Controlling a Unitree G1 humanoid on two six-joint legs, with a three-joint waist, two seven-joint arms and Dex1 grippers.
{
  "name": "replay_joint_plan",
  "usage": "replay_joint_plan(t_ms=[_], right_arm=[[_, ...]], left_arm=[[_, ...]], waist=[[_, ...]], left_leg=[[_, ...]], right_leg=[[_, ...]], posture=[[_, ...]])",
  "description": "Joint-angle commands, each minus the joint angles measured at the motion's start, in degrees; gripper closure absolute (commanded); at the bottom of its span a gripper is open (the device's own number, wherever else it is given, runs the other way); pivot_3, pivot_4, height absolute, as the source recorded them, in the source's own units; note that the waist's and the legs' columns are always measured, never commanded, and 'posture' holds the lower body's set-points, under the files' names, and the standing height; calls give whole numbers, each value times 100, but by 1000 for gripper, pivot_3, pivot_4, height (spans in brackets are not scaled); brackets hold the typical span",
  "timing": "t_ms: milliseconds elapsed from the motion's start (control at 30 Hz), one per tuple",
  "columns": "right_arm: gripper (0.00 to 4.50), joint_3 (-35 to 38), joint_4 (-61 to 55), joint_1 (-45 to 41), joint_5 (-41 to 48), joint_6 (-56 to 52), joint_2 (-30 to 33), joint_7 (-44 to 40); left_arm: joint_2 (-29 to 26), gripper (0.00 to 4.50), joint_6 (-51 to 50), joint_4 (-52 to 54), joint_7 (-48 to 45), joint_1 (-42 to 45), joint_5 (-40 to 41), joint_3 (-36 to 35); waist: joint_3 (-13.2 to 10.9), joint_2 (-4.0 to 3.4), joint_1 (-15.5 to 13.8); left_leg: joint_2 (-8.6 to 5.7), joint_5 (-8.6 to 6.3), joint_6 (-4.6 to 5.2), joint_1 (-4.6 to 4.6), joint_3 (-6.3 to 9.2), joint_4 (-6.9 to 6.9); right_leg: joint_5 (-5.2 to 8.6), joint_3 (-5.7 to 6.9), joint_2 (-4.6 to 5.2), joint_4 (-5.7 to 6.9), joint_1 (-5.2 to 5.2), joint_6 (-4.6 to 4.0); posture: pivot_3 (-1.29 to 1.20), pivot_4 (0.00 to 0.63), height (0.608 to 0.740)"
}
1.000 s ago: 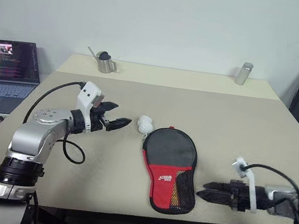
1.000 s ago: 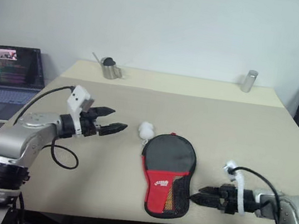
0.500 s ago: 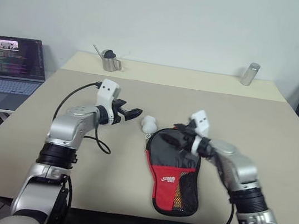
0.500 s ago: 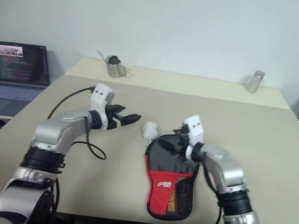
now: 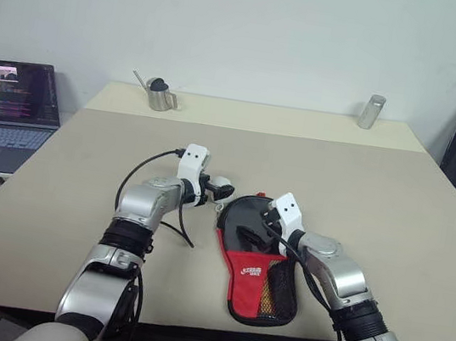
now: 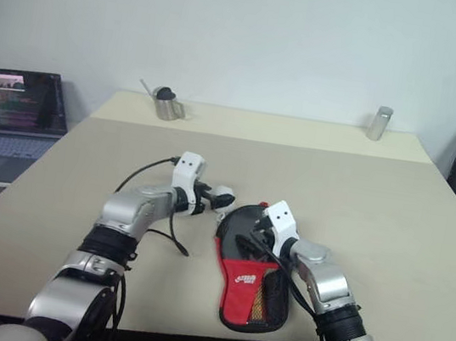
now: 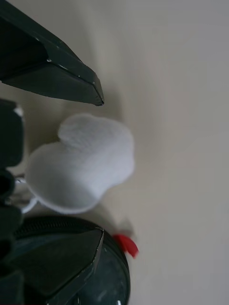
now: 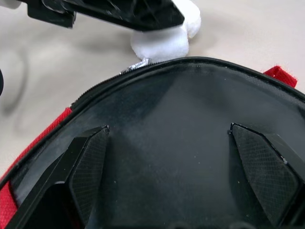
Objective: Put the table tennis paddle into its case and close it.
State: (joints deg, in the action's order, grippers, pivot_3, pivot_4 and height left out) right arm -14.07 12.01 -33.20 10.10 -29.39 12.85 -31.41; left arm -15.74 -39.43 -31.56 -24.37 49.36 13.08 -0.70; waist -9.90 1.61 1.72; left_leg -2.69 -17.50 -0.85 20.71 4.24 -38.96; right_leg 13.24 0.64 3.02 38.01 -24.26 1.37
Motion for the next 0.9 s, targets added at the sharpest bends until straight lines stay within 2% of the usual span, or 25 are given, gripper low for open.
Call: replay_joint_plan(t_ms=[33,333,433,700,767,833,900], right_arm=[[17,17,76,127,-54,-172,-55,-16],[17,146,-63,154,-76,-331,-55,0],[0,157,-132,194,-86,-394,-45,8],[0,111,-561,298,-55,-668,10,-51],[0,82,-715,336,-45,-773,51,-109],[0,32,-850,341,-36,-862,90,-200],[0,0,-1037,358,34,-1022,122,-321]], left_arm=[[170,0,142,-78,212,178,-151,9],[702,0,606,-1206,654,459,-252,-223],[711,557,1104,-1857,875,808,-371,-330],[715,3306,2285,-3319,807,1843,-905,-109],[745,3839,2495,-3637,858,2008,-1007,-103],[811,4083,2690,-3920,939,2130,-1158,-52],[916,4096,2932,-4188,1082,2241,-1428,101]], waist=[[1,2,-1],[21,6,-14],[24,7,-20],[23,8,-16],[22,9,-16],[22,9,-17],[22,9,-17]], left_leg=[[0,1,-1,-1,0,-1],[0,9,-16,-3,3,-1],[0,9,-15,-7,4,-1],[-2,10,-17,0,5,1],[-2,9,-17,6,6,1],[-2,9,-17,6,6,1],[-3,9,-17,6,7,1]], right_leg=[[0,0,0,0,1,0],[0,3,1,-1,6,0],[0,4,1,0,9,0],[-1,8,1,-4,4,2],[-1,10,1,-5,-1,2],[-1,10,1,-6,0,2],[-1,12,1,-5,0,3]], posture=[[0,150,740],[0,150,740],[0,150,740],[0,150,740],[0,150,740],[0,150,740],[0,150,740]])
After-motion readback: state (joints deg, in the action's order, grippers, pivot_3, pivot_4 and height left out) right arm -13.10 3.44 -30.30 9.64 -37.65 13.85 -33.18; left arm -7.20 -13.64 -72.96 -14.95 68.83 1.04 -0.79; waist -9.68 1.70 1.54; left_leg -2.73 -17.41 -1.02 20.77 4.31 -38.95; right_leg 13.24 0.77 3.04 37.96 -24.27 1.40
